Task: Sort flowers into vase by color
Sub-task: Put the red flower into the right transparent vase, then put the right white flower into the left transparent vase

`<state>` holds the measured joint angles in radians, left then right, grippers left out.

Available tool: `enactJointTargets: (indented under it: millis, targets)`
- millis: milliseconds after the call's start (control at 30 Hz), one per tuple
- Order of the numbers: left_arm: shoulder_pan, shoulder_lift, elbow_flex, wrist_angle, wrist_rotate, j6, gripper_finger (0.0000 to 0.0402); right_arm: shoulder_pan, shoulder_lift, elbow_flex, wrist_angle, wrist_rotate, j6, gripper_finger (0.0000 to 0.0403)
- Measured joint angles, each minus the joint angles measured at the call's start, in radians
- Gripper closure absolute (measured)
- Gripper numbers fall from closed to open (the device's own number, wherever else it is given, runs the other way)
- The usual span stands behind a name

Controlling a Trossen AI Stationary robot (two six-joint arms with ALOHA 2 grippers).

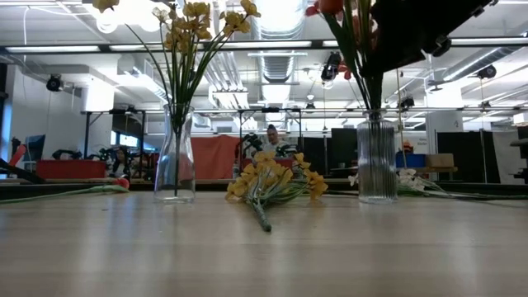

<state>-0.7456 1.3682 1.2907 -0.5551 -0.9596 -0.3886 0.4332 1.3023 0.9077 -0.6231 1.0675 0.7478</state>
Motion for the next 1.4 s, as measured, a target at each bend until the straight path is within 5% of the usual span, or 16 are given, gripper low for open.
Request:
enactJointTargets:
  millis: [467,1400]
  targets:
    - [0.000,0.000,0.000,-0.010,0.000,-0.018,0.0253,0.021,-0.086,0.001,0.004,-0.079,0.000,0.0183]
    - [0.000,0.000,-0.003,-0.018,-0.003,-0.044,0.0253,0.034,-0.163,0.051,0.013,-0.187,-0.028,0.0112]
